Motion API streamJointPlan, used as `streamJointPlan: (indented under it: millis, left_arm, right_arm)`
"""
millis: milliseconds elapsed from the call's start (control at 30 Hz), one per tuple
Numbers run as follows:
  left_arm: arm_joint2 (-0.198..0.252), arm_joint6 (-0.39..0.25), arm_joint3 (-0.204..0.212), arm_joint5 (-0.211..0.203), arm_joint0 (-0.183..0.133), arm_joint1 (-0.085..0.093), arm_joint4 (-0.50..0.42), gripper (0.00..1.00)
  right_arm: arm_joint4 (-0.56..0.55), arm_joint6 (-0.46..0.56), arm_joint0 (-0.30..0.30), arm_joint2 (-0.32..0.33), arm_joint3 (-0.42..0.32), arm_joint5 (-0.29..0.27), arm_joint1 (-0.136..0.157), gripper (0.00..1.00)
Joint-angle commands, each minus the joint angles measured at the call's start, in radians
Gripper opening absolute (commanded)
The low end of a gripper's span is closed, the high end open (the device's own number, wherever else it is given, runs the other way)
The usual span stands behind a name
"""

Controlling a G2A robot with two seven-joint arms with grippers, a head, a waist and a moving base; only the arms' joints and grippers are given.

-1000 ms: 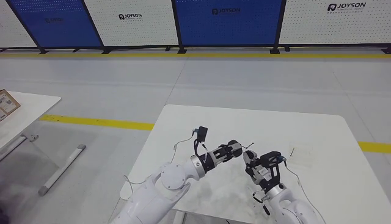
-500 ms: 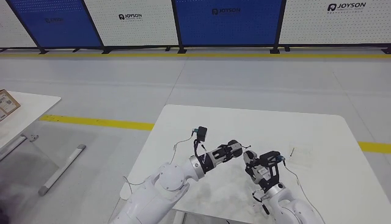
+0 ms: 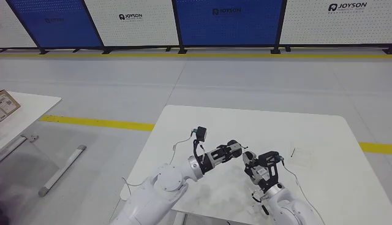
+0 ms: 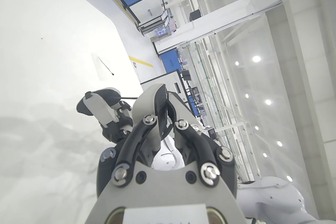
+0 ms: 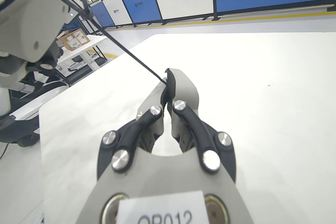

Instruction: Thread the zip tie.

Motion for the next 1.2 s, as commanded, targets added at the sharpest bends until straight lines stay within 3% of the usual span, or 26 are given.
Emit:
streamJointPlan:
  millis: [0, 233, 267, 300, 600, 733, 900, 1167]
  left_arm:
    - [-0.002, -0.003, -0.002, -0.004, 0.003, 0.001, 0.001, 0.0]
    - [-0.004, -0.005, -0.005, -0.007, 0.006, 0.002, 0.004, 0.0]
    - [-0.004, -0.003, -0.003, -0.002, 0.005, 0.002, 0.006, 0.0]
    - [-0.003, 0.004, -0.002, 0.009, 0.003, 0.001, 0.007, 0.0]
    - [-0.02, 0.054, 0.028, 0.03, -0.004, -0.001, -0.016, 0.0]
    - [-0.053, 0.068, 0.046, 0.029, 0.008, 0.004, -0.036, 0.0]
    - [-0.081, 0.073, 0.078, 0.038, 0.027, 0.008, -0.051, 0.0]
    - [-0.093, 0.085, 0.123, 0.04, 0.035, 0.008, -0.076, 0.0]
  right_arm:
    - [0.0, 0.0, 0.001, -0.002, 0.001, 0.002, 0.0, 0.0]
    - [0.002, -0.001, 0.003, -0.005, 0.003, 0.004, -0.001, 0.0]
    - [0.003, -0.002, 0.004, -0.005, 0.003, 0.004, -0.002, 0.22]
    - [0.012, -0.007, 0.003, -0.006, 0.004, -0.002, -0.002, 1.0]
    - [0.053, -0.061, -0.038, 0.053, -0.037, -0.041, 0.009, 1.0]
    - [0.086, -0.132, -0.095, 0.12, -0.085, -0.075, 0.021, 1.0]
    - [0.123, -0.222, -0.175, 0.188, -0.15, -0.077, 0.036, 1.0]
    - [0.258, -0.327, -0.286, 0.307, -0.228, -0.077, 0.058, 1.0]
